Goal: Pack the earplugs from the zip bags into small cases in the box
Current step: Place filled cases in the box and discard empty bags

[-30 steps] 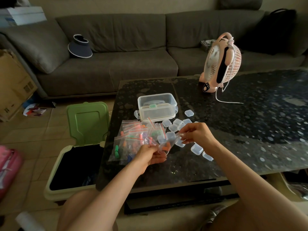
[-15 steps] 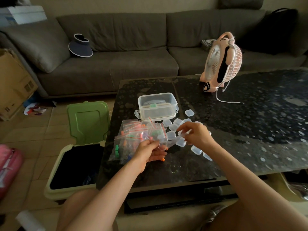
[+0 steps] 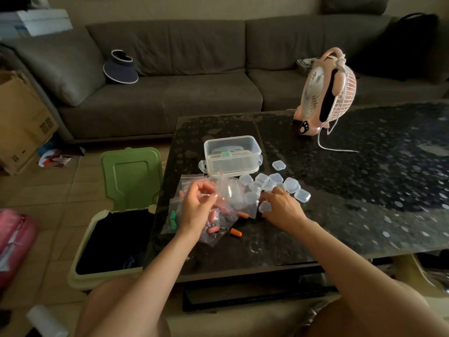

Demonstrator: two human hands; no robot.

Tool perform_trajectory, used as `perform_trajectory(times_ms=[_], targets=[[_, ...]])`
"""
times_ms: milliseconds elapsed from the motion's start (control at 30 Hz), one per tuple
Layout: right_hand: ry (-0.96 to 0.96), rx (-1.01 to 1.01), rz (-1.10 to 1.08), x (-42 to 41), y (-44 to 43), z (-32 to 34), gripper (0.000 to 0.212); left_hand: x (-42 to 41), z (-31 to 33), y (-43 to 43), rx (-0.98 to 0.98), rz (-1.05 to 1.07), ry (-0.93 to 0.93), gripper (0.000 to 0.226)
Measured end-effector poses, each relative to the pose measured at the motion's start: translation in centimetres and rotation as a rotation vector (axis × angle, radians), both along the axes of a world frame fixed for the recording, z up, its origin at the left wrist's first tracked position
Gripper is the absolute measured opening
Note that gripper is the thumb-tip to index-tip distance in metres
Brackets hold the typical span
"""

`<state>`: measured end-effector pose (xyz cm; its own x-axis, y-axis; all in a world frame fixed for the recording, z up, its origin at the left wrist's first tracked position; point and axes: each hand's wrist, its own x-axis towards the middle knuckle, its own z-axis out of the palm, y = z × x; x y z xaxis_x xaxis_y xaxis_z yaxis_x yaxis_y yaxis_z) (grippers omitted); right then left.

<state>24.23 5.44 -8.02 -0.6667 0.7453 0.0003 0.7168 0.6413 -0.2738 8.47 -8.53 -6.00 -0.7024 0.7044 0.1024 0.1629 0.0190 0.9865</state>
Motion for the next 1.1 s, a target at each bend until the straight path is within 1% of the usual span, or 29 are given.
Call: perform_trajectory(times_ms=[100, 167, 300, 367, 433, 500, 567, 633, 667, 733, 767, 833, 967, 1100], targets=[[0.050, -0.038, -0.040, -0.1, 0.0, 0.6, 0.035, -1.6, -0.5, -0.2, 0.000, 0.196, 0.115, 0.016], [0.085, -0.047, -0.058, -0.2, 0.0, 1.0, 0.035, -2.4, -0.8, -0.4, -0.031, 0.280, 0.172, 0.016], [0.228, -0.116, -0.056, -0.6, -0.3, 1.8, 0.031, -3.3, -2.0, -0.3, -0.166, 0.332, 0.305, 0.017], [0.353, -0.251, -0.051, -0.9, -0.7, 2.4, 0.028, -3.8, -2.7, -0.1, -0.243, 0.342, 0.349, 0.021], [0.476, -0.447, -0.037, -1.3, -1.2, 3.0, 0.028, -3.9, -2.9, -0.1, -0.334, 0.381, 0.367, 0.025], [0.564, -0.617, -0.015, -1.5, -1.6, 3.5, 0.027, -3.4, -2.6, -0.2, -0.350, 0.416, 0.456, 0.031], [0.647, -0.782, 0.001, -1.5, -1.9, 3.9, 0.023, -2.6, -2.1, -0.3, -0.211, 0.352, 0.653, 0.034], [0.720, -0.921, 0.011, -1.5, -2.2, 4.2, 0.023, -1.6, -1.7, -0.2, -0.049, 0.134, 0.803, 0.035], [0.745, -0.971, 0.014, -1.5, -2.2, 4.3, 0.025, -1.0, -1.6, -0.1, -0.013, 0.016, 0.823, 0.041], [0.768, -1.048, 0.026, -1.6, -2.3, 4.4, 0.030, 0.2, -1.7, -0.2, 0.018, -0.139, 0.814, 0.060], [0.766, -1.079, 0.040, -1.7, -2.4, 4.3, 0.032, 0.7, -1.8, -0.1, 0.033, -0.175, 0.806, 0.064], [0.732, -1.098, 0.089, -1.8, -2.6, 4.3, 0.037, 1.2, -2.0, 0.0, 0.066, -0.193, 0.796, 0.063], [0.654, -1.002, 0.152, -2.0, -2.9, 4.2, 0.048, 1.2, -1.9, 0.1, 0.077, -0.220, 0.688, 0.055], [0.654, -0.983, 0.143, -2.0, -2.9, 4.1, 0.046, 1.2, -2.0, 0.2, 0.050, -0.217, 0.660, 0.053]])
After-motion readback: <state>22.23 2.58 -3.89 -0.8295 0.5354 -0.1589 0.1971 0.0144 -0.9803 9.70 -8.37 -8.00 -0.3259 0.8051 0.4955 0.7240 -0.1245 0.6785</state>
